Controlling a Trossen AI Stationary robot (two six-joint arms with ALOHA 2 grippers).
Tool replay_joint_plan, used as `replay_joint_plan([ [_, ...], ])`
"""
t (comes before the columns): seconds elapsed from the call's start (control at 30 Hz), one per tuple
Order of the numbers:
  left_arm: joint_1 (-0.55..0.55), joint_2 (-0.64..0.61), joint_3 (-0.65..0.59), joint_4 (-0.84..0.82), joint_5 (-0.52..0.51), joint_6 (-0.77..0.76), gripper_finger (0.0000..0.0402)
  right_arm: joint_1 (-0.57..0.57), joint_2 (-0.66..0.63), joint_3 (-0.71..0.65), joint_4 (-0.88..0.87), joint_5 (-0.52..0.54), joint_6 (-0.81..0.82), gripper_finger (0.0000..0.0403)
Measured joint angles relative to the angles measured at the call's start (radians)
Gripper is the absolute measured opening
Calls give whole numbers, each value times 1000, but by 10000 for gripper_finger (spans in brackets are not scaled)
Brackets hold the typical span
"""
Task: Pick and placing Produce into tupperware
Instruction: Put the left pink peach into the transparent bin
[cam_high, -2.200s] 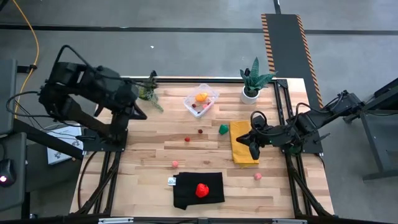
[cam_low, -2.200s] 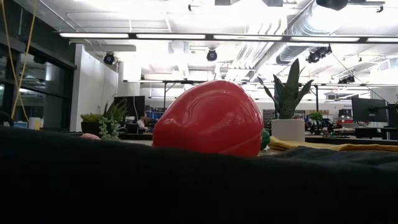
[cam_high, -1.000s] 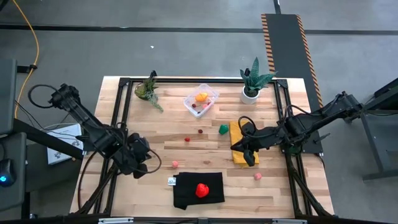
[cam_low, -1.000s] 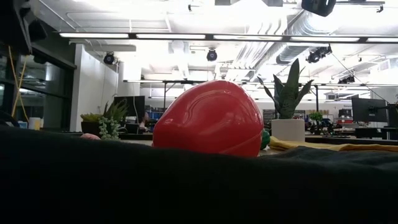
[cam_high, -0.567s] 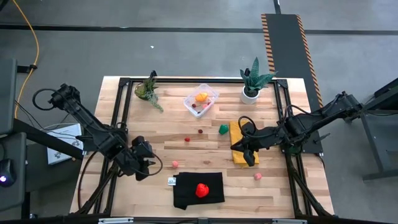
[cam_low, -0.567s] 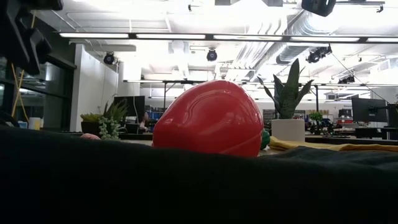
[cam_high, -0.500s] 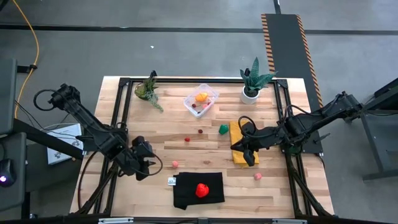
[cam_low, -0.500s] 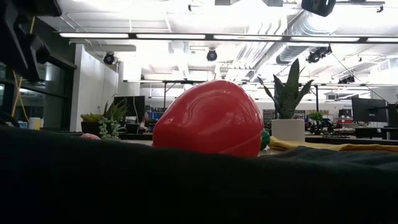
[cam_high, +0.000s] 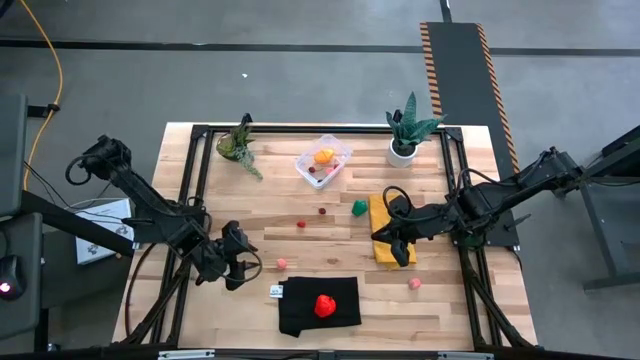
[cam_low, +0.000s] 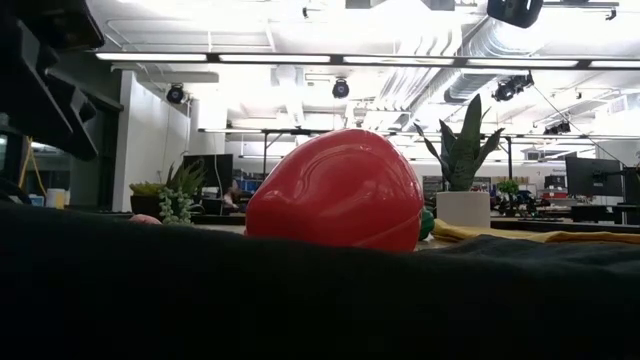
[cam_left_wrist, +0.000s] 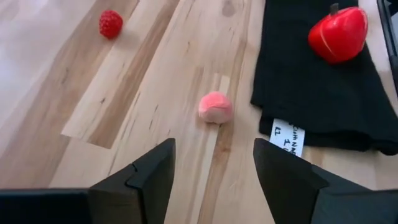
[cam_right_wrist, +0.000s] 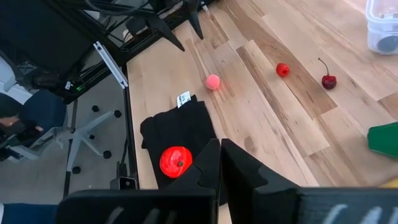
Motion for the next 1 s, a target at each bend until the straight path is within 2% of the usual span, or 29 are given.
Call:
replay_joint_plan([
  [0.13, 13, 60, -15, 75, 6, 27, 207, -1, 0, 0, -1, 1, 3, 5],
  [0.3, 80, 150, -14, 187, 73, 98, 207, -1, 0, 0, -5, 2, 16, 5],
  [0.47, 145, 206, -13, 227, 130, 143, 207, -1, 0, 0, -6, 2, 29, 5],
  [0.73, 175, 221, -14, 288, 187, 272, 207, -1, 0, 0, -13, 2, 42, 5],
  [1.0, 226, 228, -14, 302, 263, 338, 207, -1, 0, 0, -21, 2, 41, 5],
])
